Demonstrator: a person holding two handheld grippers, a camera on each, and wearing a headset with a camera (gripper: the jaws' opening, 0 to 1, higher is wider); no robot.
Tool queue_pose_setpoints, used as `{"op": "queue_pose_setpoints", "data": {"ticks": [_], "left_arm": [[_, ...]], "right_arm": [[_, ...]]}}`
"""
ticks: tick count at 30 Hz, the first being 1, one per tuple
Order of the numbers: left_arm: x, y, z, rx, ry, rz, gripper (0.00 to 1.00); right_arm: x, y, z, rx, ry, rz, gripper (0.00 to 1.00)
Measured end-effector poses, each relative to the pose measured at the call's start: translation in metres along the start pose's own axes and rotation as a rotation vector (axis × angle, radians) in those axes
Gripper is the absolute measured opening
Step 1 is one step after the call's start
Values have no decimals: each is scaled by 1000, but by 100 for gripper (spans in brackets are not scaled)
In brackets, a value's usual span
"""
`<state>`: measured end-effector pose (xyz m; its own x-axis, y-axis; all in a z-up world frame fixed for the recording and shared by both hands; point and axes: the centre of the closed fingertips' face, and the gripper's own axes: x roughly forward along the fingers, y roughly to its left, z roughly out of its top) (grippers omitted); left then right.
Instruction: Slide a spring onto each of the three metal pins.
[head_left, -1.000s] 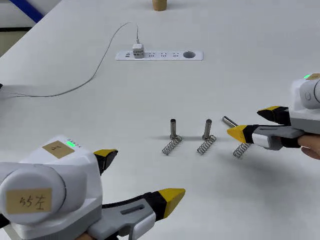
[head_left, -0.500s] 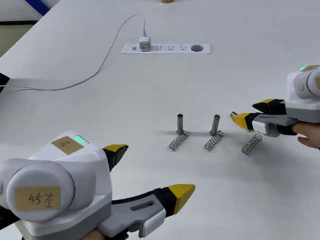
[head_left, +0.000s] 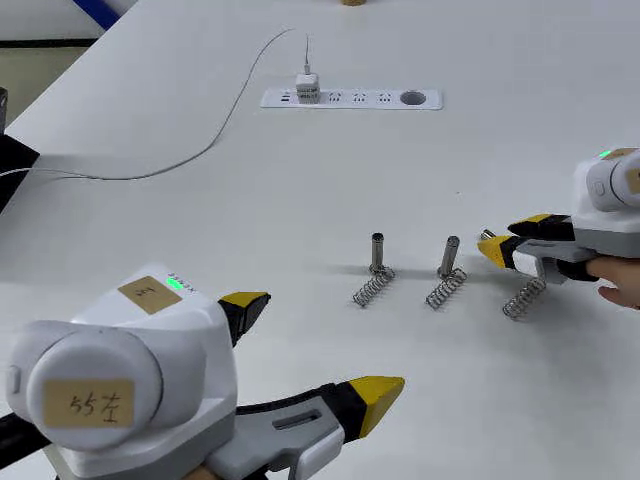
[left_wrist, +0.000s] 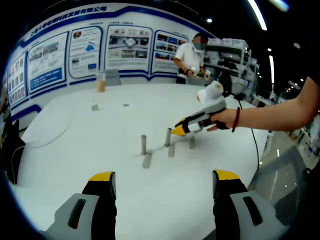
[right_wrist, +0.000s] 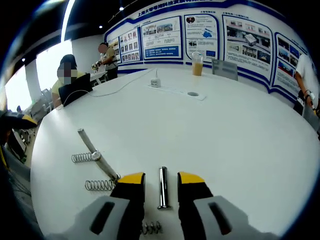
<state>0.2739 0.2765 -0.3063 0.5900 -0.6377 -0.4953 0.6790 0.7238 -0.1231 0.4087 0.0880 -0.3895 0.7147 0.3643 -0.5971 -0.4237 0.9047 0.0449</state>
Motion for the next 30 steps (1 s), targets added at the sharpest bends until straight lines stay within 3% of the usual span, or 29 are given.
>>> {"op": "queue_pose_setpoints", "data": {"ticks": [11,30], "left_arm": [[1,-4,-3,-4,8,-14,80],[-2,0,-5,-9,14,-4,79]], "right_arm": [[6,-3,-1,7,2,-9,20],[14,-2,-2,-44,23,-13,12]]}}
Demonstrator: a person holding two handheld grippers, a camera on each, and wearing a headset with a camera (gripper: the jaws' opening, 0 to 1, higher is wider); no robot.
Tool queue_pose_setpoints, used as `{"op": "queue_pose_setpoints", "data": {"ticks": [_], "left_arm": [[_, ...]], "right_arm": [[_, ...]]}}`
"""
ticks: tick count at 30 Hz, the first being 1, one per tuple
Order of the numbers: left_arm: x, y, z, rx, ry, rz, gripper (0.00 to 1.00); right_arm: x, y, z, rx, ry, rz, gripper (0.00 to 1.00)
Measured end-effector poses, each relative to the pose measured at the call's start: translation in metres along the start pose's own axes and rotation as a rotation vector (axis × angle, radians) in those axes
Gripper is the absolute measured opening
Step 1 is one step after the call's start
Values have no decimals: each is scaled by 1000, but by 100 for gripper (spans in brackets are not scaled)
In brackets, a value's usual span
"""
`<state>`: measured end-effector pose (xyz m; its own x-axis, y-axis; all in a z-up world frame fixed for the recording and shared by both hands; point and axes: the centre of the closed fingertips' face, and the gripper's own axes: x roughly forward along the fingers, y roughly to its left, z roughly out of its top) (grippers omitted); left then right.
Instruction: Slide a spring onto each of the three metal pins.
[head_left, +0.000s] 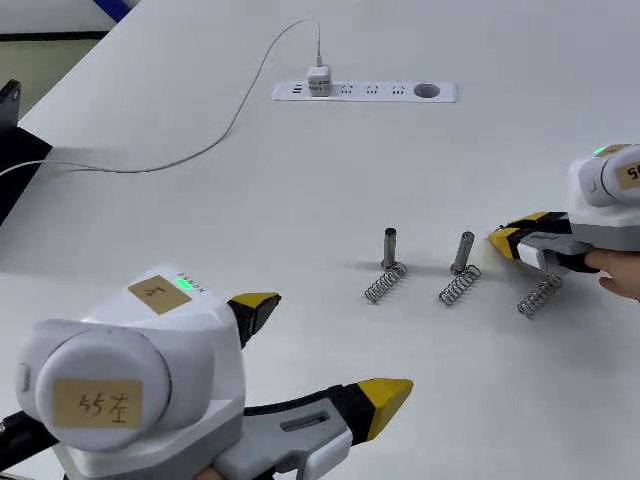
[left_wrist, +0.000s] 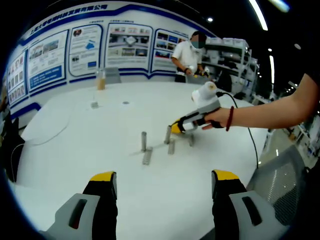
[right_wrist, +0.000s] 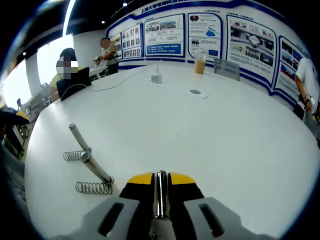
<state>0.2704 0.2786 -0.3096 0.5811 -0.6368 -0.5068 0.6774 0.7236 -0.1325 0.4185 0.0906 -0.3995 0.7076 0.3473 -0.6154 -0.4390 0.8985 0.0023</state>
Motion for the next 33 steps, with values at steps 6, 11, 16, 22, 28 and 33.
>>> {"op": "queue_pose_setpoints", "data": {"ticks": [6,11,16,22,28,33], "left_arm": [[-1,2,-1,-2,6,5,78],[-1,2,1,0,-1,4,78],[-1,0,2,0,-2,-4,76],[0,-1,4,1,-12,-7,77],[-1,-2,5,4,-13,-8,77],[0,-4,6,8,-17,-14,77]], "right_arm": [[1,2,0,4,6,0,9],[2,2,0,14,22,4,9],[-1,5,-1,6,36,10,8],[-13,6,1,11,26,6,8],[-24,7,4,16,11,6,8],[-34,10,5,10,-9,0,8]]}}
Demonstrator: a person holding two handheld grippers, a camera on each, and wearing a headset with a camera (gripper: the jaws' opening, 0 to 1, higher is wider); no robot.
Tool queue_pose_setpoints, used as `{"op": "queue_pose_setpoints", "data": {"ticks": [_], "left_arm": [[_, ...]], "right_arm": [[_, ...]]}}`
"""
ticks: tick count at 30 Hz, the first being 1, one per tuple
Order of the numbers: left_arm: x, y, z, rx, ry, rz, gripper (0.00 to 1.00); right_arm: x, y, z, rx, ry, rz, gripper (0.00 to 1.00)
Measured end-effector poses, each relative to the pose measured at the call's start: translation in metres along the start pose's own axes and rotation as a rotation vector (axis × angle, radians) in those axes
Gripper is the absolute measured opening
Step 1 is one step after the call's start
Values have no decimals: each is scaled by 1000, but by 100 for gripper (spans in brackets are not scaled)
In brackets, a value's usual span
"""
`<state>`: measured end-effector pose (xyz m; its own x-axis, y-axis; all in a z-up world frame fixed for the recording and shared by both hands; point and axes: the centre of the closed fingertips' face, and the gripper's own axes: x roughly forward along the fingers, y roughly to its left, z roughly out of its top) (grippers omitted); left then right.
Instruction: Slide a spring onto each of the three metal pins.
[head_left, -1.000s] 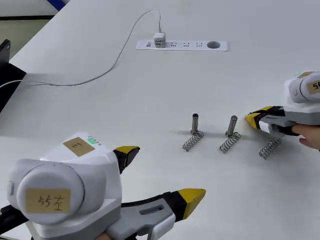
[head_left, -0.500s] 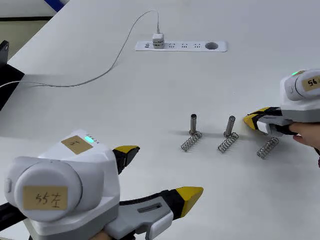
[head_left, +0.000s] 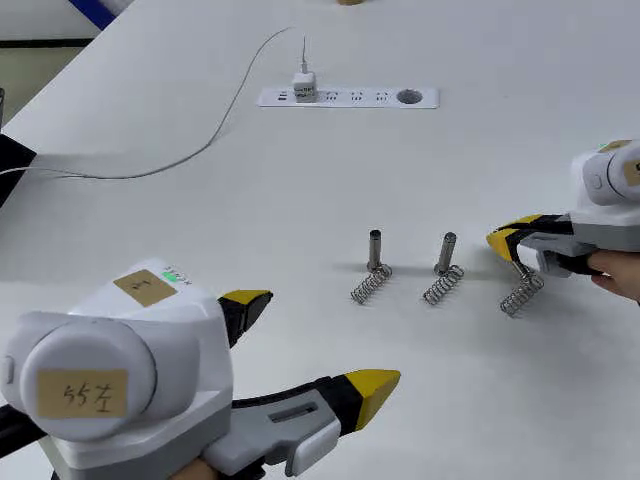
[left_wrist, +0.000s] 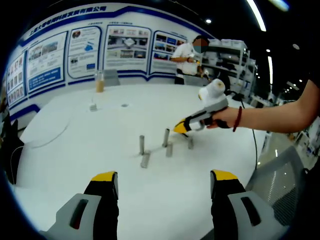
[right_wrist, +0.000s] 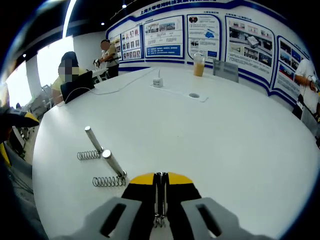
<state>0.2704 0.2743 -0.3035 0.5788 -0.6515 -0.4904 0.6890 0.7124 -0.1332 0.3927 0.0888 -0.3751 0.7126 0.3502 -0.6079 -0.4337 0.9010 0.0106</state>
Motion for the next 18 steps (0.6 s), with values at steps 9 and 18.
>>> {"op": "queue_pose_setpoints", "data": {"ticks": [9,18], "left_arm": [[1,-3,1,5,-1,-8,77],[1,-4,3,6,-9,-9,76]], "right_arm": [[-15,-2,4,-17,-25,-25,8],[-30,-4,6,1,-45,-47,8]]}}
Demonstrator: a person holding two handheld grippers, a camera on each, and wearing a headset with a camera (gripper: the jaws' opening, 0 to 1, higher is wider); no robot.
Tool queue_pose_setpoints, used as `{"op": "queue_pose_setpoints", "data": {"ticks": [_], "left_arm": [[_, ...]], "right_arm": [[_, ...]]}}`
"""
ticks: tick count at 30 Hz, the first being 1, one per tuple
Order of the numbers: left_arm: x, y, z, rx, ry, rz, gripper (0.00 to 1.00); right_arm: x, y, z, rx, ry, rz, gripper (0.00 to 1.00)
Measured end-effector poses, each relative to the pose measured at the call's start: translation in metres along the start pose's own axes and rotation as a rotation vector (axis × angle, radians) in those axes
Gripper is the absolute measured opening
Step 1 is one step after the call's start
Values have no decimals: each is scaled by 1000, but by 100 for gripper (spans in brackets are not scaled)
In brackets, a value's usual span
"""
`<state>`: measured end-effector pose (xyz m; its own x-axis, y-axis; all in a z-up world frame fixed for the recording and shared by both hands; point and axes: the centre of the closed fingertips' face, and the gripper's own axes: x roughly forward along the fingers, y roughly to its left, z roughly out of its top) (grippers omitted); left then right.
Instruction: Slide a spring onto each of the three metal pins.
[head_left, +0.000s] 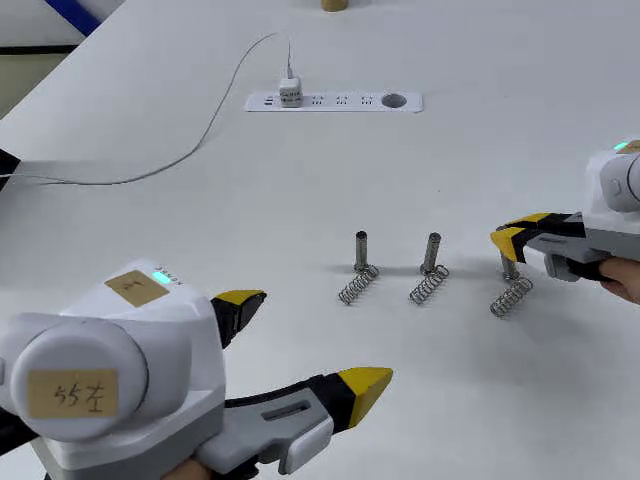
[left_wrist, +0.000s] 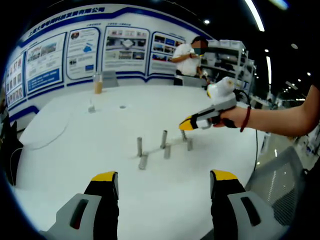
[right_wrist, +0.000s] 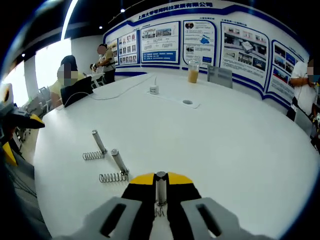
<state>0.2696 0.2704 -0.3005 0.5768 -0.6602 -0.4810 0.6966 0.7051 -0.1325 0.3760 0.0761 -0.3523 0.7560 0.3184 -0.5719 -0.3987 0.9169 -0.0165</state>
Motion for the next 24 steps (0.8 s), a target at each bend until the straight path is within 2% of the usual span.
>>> {"op": "queue_pose_setpoints", "data": {"ticks": [24], "left_arm": [[-3,-2,1,13,-6,1,76]], "right_arm": [[-9,0,-5,51,-25,-25,8]]}}
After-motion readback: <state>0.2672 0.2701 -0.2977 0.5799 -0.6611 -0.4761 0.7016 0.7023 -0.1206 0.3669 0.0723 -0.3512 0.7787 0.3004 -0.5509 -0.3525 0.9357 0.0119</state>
